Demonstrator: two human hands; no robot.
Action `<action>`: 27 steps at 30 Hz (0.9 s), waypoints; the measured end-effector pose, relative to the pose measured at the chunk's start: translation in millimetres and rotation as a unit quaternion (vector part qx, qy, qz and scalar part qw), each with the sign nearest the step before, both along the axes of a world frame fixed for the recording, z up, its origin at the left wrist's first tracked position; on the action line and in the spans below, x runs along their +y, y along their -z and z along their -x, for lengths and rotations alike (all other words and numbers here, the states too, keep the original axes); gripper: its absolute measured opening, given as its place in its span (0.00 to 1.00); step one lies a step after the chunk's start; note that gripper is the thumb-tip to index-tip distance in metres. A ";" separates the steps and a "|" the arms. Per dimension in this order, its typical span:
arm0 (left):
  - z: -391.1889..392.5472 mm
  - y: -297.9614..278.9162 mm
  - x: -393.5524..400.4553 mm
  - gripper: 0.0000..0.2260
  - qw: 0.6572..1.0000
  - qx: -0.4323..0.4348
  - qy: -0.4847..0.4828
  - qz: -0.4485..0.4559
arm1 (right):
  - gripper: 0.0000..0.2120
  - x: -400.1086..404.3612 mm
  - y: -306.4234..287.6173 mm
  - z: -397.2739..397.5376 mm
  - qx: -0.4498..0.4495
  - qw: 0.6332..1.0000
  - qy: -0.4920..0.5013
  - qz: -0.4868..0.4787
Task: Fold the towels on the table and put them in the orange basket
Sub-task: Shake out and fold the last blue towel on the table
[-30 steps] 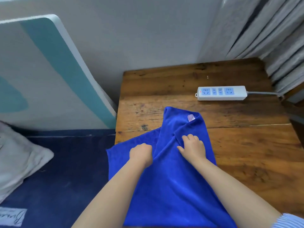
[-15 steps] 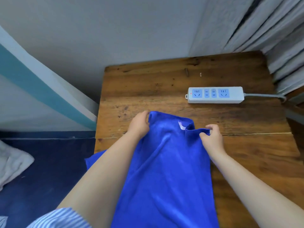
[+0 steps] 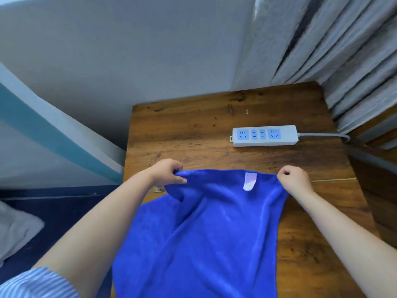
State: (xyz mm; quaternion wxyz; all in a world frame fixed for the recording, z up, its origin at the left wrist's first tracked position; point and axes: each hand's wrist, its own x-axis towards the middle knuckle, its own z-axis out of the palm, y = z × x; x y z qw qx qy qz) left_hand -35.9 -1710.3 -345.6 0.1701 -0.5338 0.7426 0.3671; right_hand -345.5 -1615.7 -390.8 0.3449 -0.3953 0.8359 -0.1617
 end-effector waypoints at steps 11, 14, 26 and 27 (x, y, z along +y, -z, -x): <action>-129.7 -28.0 95.3 0.16 0.926 0.063 -0.247 -0.277 | 0.10 11.1 -60.6 -79.5 -0.170 0.929 -0.222 -0.243; -168.2 -26.9 122.7 0.16 0.906 0.110 -0.304 -0.272 | 0.08 12.5 -66.0 -111.9 -0.146 0.922 -0.263 -0.244; -227.5 27.0 148.2 0.09 0.894 0.135 -0.427 0.011 | 0.10 -7.7 -26.1 -196.1 0.164 0.934 -0.307 -0.079; -224.9 34.2 145.7 0.08 0.896 0.132 -0.423 0.034 | 0.11 -9.5 -21.4 -197.1 0.170 0.939 -0.291 -0.071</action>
